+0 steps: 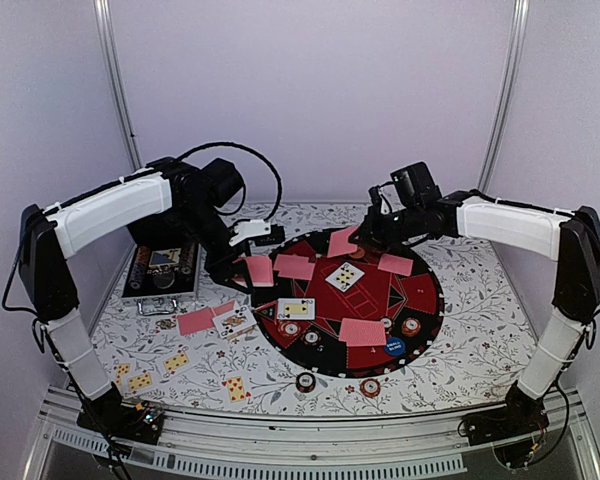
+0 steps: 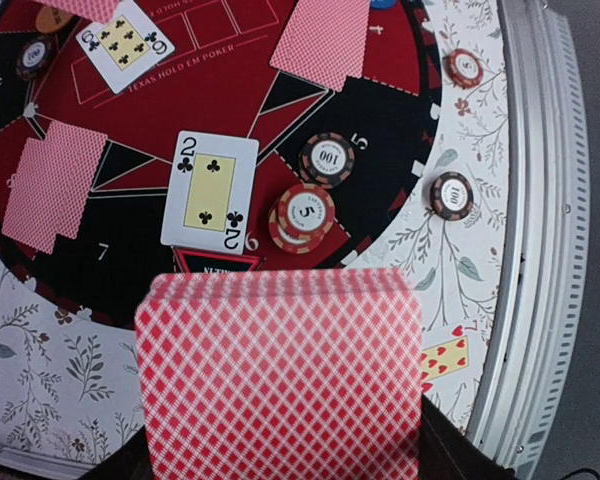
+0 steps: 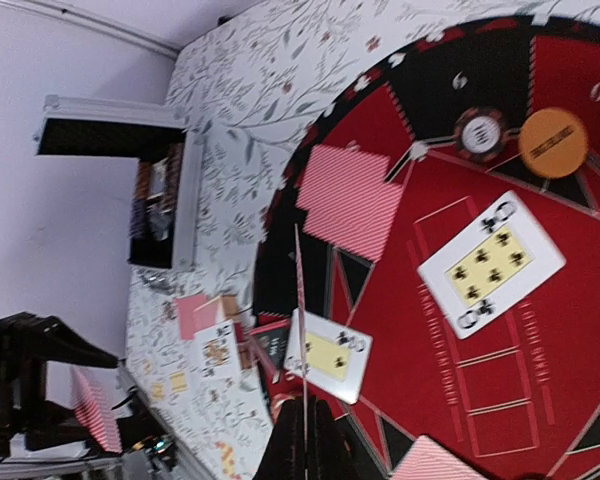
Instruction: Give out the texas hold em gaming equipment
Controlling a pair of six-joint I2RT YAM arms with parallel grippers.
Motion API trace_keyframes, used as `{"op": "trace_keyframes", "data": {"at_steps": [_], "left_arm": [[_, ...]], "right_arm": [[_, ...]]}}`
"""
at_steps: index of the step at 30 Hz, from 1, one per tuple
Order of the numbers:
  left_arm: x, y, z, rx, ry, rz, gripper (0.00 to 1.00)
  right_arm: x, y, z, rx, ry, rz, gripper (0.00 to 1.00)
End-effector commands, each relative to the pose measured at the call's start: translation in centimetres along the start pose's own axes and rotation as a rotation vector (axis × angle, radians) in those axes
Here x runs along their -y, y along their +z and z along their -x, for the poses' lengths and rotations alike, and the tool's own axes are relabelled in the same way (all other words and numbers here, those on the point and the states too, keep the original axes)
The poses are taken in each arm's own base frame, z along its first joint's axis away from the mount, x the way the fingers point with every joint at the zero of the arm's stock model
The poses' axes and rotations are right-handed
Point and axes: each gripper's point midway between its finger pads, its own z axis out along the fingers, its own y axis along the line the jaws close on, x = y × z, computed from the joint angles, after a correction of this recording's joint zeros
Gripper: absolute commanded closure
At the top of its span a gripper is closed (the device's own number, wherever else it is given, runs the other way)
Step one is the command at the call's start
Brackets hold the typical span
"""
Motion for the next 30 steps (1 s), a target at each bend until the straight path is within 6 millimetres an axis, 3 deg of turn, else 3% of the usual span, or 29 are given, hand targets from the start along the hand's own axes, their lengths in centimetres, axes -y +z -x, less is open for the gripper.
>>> {"op": "trace_keyframes", "data": {"at_steps": [1,4,7,10,18,23,30], "left_arm": [[0.1,-0.9,0.5,0.028,0.010,-0.001,0.75],[0.1,-0.9,0.6,0.029,0.009,0.001,0.75],[0.1,-0.9,0.6,0.028,0.008,0.002,0.75],[0.1,-0.9,0.6,0.027,0.006,0.000,0.75],[0.2,-0.9,0.5,0.024,0.002,-0.005,0.75],[0.2,-0.9,0.5,0.024,0.002,-0.005,0.75],[0.2,-0.9,0.7,0.028,0.005,-0.007,0.76]], "right_arm": [[4.9,-3.8,2.2,0.088,-0.179,-0.414,1.00],[6.4,-4.5,3.2,0.114,-0.239,-0.574,1.00],[6.5,-5.1,4.2,0.157,-0.332,-0.756,1.00],[7.2,-4.2,4.2,0.126,-0.420,-0.911,1.00],[9.0,0.9,2.3,0.017,-0.583,-1.108,1.00],[10.1,3.9,0.3,-0.071,-0.632,-1.127,1.00],[10.7,6.7,-2.1,-0.148,-0.665,-1.090,0.95]]}}
